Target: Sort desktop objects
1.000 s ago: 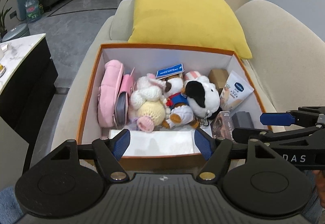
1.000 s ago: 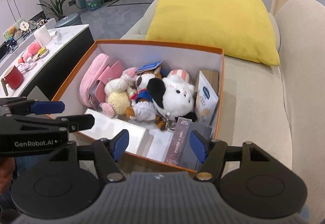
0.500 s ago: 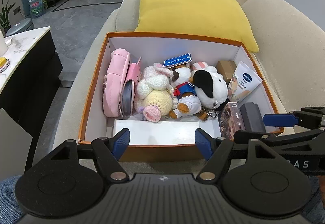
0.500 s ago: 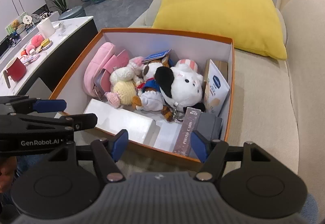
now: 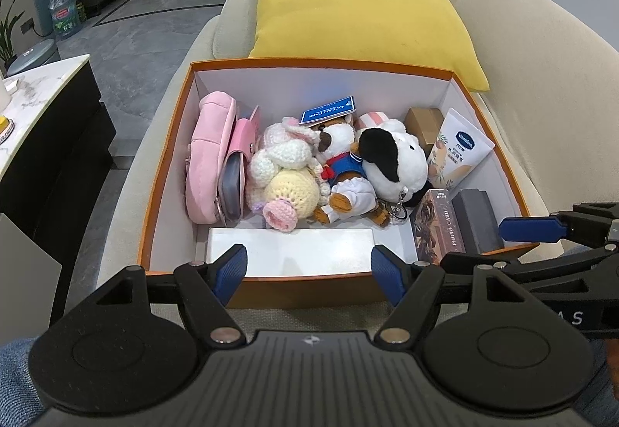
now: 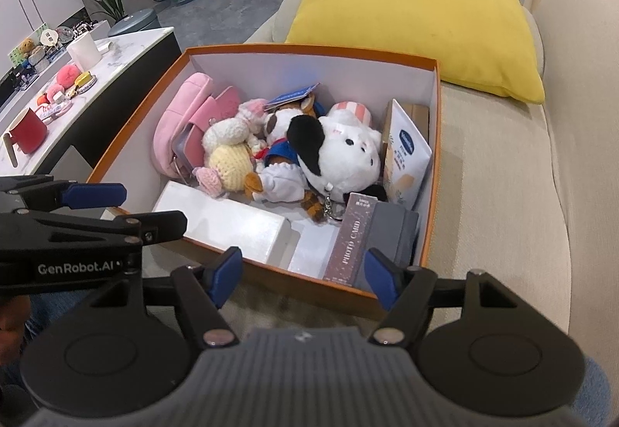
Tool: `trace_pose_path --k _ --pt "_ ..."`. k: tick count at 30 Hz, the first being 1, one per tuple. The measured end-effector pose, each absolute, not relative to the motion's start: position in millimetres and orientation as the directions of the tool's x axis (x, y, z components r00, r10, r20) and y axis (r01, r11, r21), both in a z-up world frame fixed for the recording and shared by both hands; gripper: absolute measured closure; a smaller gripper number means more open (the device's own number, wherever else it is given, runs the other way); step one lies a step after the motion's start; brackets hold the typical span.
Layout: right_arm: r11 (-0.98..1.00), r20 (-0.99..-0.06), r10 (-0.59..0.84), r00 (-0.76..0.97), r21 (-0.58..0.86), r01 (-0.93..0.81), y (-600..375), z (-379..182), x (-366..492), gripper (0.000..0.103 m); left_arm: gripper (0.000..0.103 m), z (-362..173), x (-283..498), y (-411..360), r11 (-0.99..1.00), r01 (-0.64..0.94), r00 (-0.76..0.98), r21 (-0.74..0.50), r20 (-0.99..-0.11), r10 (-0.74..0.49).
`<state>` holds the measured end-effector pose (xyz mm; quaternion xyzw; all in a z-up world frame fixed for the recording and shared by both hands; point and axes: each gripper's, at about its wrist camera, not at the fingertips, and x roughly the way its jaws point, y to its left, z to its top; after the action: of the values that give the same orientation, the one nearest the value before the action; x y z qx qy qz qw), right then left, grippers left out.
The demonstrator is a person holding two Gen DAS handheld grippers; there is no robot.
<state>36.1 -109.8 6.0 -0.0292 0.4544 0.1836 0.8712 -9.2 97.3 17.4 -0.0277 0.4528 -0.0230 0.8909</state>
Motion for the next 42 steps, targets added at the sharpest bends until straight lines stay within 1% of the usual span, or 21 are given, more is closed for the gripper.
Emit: trace_pose_path --k 35,38,42 --pt "0.931 -0.801 0.296 0.521 0.119 -0.345 -113 5 34 0.031 0.02 17 -10 95 0.997 0.039 0.59 -0.059 -0.804 -0.071" --pt "0.932 -0.792 0.298 0.533 0.121 -0.342 -115 5 32 0.031 0.02 17 -11 94 0.997 0.041 0.599 -0.059 -0.798 -0.072" --pt "0.936 -0.755 0.307 0.579 0.129 -0.328 -121 6 28 0.031 0.02 18 -17 92 0.997 0.051 0.633 -0.059 -0.77 -0.078"
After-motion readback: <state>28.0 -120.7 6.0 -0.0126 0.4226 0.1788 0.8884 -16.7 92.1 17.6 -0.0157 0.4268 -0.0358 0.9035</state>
